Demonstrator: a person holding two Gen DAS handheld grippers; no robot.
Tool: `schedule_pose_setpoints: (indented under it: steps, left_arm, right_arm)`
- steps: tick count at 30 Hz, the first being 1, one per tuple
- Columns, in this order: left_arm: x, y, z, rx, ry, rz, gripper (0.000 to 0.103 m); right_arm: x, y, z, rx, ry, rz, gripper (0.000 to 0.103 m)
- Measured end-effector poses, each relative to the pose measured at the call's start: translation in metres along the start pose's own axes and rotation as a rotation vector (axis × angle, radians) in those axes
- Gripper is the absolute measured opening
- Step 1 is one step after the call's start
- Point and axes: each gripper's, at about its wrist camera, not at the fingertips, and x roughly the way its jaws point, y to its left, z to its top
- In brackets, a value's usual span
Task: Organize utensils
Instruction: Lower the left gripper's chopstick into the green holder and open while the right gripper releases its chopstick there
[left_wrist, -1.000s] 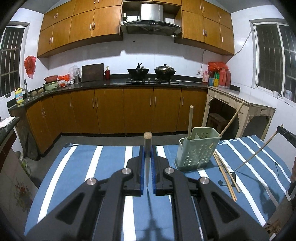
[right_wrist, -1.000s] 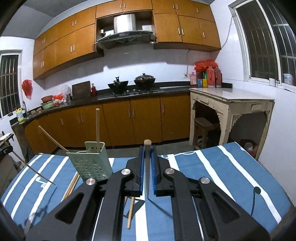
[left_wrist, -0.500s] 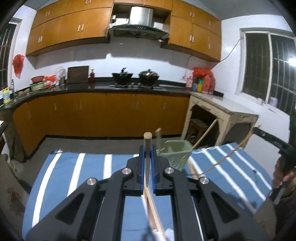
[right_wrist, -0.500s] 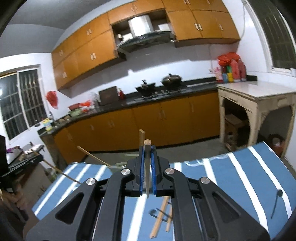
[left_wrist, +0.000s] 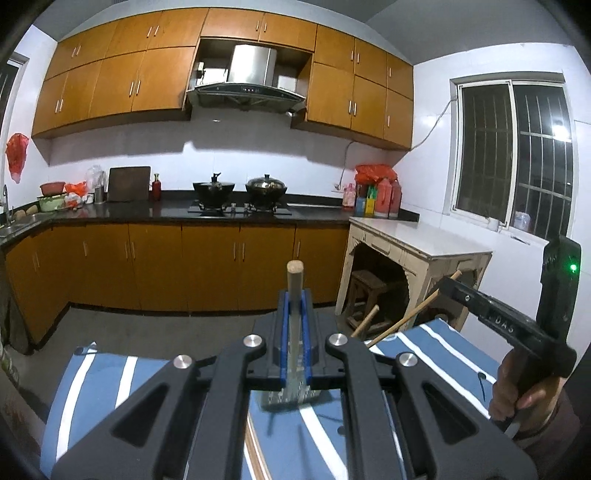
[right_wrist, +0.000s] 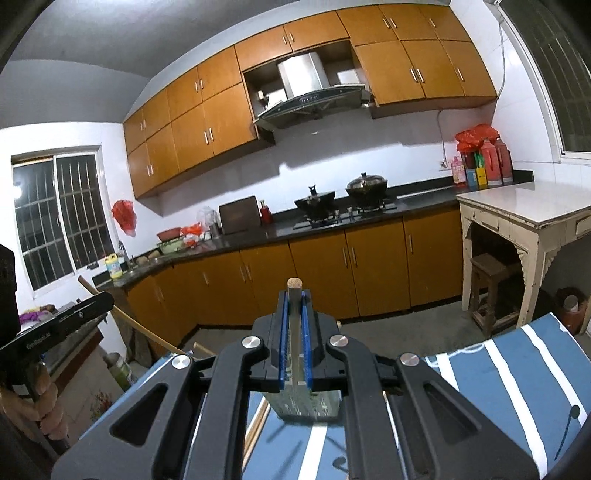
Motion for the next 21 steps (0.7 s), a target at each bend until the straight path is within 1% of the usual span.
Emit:
schedule_pose_setpoints:
  steps: [2,5,10,13,21]
  left_arm:
    - [0.009,-0.002,0.008,0.003,-0.009,0.022,0.007]
    - [0.023,0.0,0.016,-0.006,-0.008,0.033,0.007]
    - [0.049,0.003,0.022,-0.017,0.015,0.051,0.007]
    - [0.061,0.006,0.018,-0.018,0.035,0.06,0.007]
    - [0.09,0.009,0.006,-0.008,0.087,0.078,0.007]
  right_arm:
    - [0.006,0.0,0.005,-0.007,-0.019,-0.019,0.008]
    - [0.015,-0.001,0.008,-0.011,-0.029,-0.041,0.008]
    - [0.039,-0.007,0.004,-0.005,0.001,-0.072,0.008]
    - [0.049,-0.009,-0.003,-0.007,0.025,-0.08,0.008]
    - [0.062,-0.008,-0.01,0.0,0.075,-0.06,0.008]
